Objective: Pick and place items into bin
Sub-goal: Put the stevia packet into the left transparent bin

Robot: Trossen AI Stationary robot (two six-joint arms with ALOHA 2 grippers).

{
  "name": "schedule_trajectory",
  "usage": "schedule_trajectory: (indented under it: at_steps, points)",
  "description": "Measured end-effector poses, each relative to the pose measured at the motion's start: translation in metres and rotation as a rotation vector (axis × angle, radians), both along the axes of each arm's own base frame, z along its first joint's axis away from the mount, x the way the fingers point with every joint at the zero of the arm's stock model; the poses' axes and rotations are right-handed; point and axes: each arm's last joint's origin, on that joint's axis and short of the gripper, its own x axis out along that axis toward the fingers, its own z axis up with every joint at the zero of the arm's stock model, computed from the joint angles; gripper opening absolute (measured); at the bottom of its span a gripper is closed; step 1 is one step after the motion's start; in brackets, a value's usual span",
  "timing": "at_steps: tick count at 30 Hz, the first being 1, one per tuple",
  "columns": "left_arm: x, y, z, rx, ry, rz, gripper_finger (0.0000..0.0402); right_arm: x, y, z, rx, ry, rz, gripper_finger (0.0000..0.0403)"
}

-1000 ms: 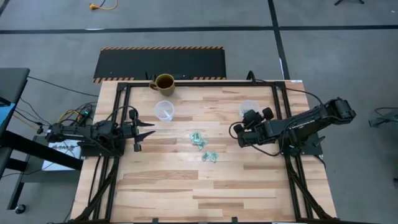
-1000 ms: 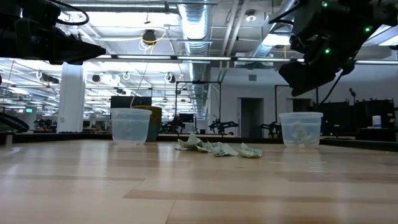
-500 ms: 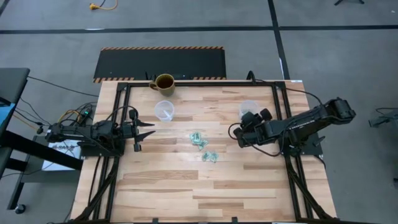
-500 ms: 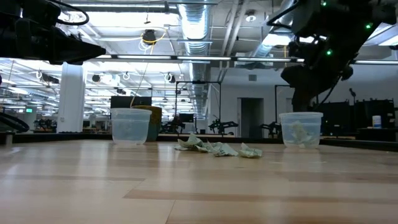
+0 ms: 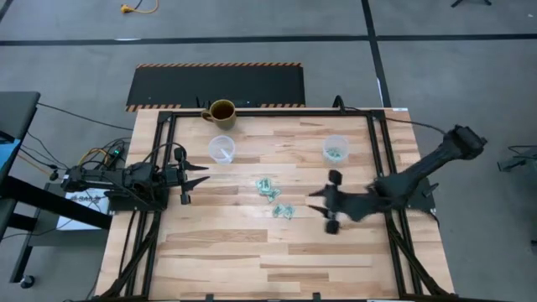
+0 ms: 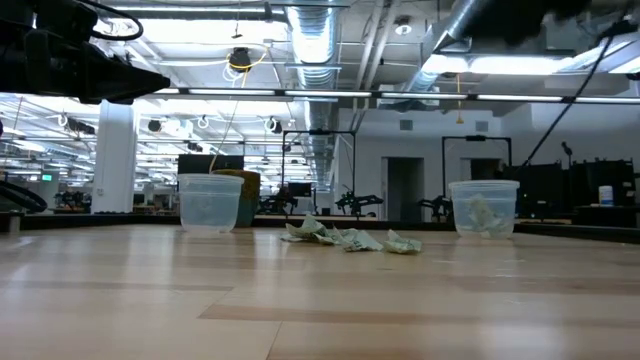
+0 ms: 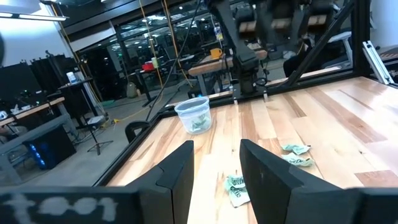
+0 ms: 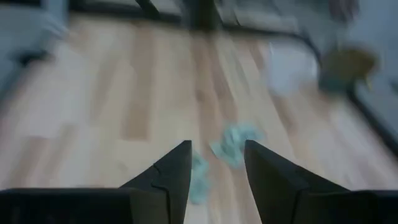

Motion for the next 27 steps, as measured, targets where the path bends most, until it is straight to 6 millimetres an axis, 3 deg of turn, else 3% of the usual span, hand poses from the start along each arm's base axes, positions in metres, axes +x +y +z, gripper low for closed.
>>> schedule_trajectory:
  at_steps: [3,6,9,11,18,27]
  points:
    - [0.000,0.000,0.000,-0.002,0.000,0.000,0.0121,-0.034,0.011,0.028,-0.056,-0.110,0.190,0.0144]
    - [0.000,0.000,0.000,0.002,0.001,0.000,0.0121,-0.072,0.012,0.049,-0.076,-0.229,0.519,0.0143]
    - [0.000,0.000,0.000,-0.004,0.000,0.000,0.0121,-0.104,0.004,0.056,-0.035,-0.334,0.934,0.0140]
    - [0.000,0.000,0.000,0.002,0.001,0.000,0.0121,-0.119,-0.005,0.053,-0.027,-0.389,1.101,0.0138]
    - [0.000,0.000,0.000,0.002,0.000,0.000,0.0121,-0.141,-0.032,0.034,0.143,-0.403,1.056,0.0139]
    - [0.000,0.000,0.000,0.002,0.001,0.000,0.0121,-0.136,-0.039,-0.017,0.181,-0.375,0.944,0.0135]
